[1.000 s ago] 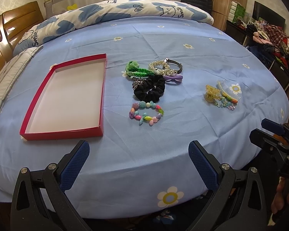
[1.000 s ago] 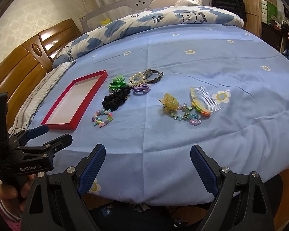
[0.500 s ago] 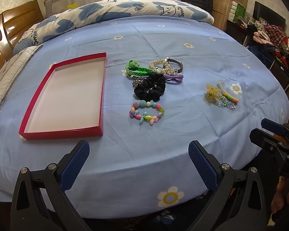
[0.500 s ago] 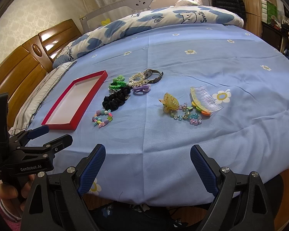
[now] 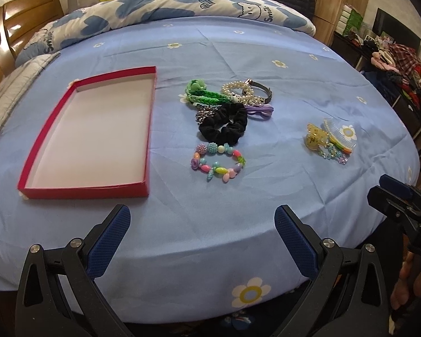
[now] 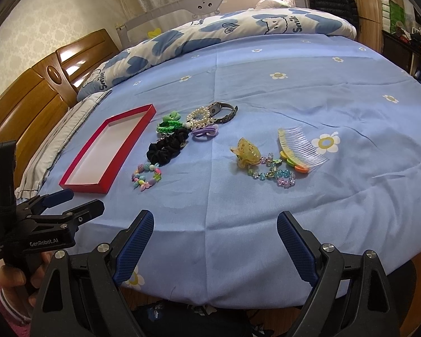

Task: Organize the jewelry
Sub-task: 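Grasp the pastel beaded bracelet with the left tool while the right tool grasps the yellow claw clip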

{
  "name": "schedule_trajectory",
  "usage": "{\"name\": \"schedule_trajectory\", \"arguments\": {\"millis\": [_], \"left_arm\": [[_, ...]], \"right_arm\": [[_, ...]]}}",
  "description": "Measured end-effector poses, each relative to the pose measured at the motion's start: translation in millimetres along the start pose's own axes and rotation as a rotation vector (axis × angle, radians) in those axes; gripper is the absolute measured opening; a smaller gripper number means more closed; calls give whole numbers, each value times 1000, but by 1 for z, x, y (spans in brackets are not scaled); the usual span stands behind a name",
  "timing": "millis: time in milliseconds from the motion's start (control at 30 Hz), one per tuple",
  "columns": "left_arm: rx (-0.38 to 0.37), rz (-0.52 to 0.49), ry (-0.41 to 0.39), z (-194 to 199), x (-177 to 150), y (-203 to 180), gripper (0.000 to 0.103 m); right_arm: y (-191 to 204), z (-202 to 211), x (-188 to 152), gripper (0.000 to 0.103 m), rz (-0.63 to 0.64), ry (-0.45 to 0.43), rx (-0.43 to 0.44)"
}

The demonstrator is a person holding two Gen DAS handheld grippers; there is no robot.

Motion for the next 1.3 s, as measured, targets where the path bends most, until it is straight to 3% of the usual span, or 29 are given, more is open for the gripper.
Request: {"name": "schedule_trajectory", "arguments": {"millis": [200, 467, 767, 867, 900, 967, 1067, 1133, 1167, 1200, 1300], "left_arm": [[-25, -9, 27, -20, 17, -1, 103], [-36, -12, 66, -47, 38, -4, 102], [1, -36, 95, -72, 51, -5, 101], [-21, -31, 125, -81, 51, -6, 86], [-26, -31, 138, -85, 50, -6, 77], [-2, -45, 131, -87, 50, -7, 74], [-6, -61, 121, -86, 51, -9, 61], [-26, -73, 119, -84, 51, -12, 35], [-35, -75, 118, -83, 51, -13, 31], [-40, -78, 114, -82, 51, -14, 17], [-69, -77, 107, -80, 50, -16, 11]], "right_arm": [[-6, -14, 15, 90, -54, 37, 102], [-22, -47, 46, 76, -68, 34, 120], [-23, -81, 67, 75, -29, 47, 126], [-22, -91, 68, 72, -19, 60, 136], [-24, -95, 64, 70, -15, 105, 114], [-25, -100, 65, 60, -16, 109, 115], [-26, -104, 65, 51, -20, 115, 114], [-28, -106, 66, 43, -16, 112, 105], [-29, -107, 66, 38, -18, 114, 102], [-30, -107, 65, 38, -22, 114, 103], [-30, -104, 67, 38, -23, 97, 97]]}}
Point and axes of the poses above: each gripper's, at about its wrist camera, not at the fingertips, and z roughly against the way its jaws point, y to its left, x to its top, the point moved 8 cm from there along -z, roughly the way its jaws point, and after that the axes turned 11 degrees about y, right-handed, at the moved point
